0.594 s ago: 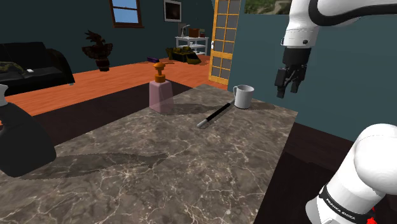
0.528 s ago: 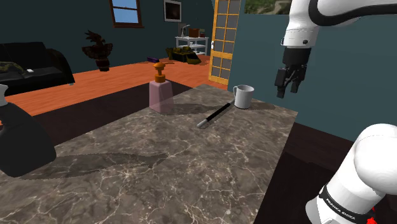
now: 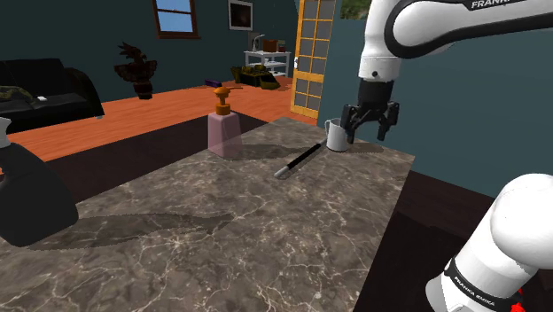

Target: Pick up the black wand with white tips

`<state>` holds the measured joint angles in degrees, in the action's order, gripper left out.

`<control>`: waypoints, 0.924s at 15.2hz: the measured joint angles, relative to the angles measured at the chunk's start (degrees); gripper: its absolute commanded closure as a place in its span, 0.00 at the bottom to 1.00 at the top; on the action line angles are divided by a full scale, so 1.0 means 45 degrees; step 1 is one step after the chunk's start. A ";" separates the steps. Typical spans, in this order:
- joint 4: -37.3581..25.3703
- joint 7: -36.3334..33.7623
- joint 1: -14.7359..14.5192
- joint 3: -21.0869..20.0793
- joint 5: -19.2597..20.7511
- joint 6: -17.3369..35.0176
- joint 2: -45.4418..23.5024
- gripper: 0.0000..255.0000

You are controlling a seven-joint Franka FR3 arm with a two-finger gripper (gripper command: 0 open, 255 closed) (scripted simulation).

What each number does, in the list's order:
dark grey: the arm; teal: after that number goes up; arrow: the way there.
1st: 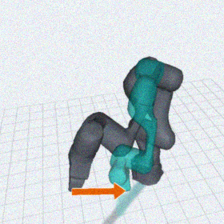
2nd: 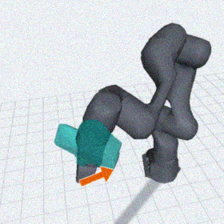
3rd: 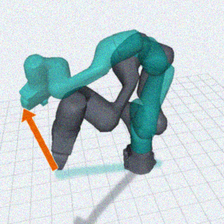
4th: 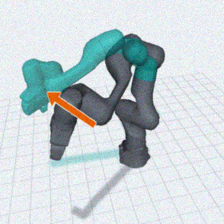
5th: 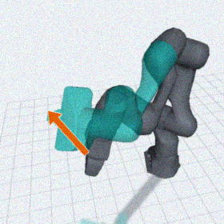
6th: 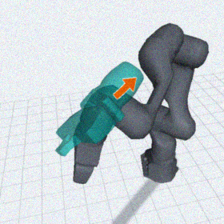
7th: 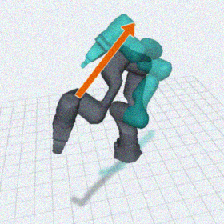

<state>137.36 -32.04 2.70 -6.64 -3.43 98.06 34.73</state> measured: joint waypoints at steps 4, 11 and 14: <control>-0.0677 -0.3354 0.0537 -0.1220 -0.0298 0.1183 -0.1594 0.00; -0.2794 -0.9031 0.1612 -0.2607 0.0468 0.2743 -0.5032 0.00; -0.3834 -1.1412 0.1963 -0.2839 0.1136 0.3143 -0.6498 0.00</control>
<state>120.11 -83.39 11.53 -19.42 1.68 112.20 5.49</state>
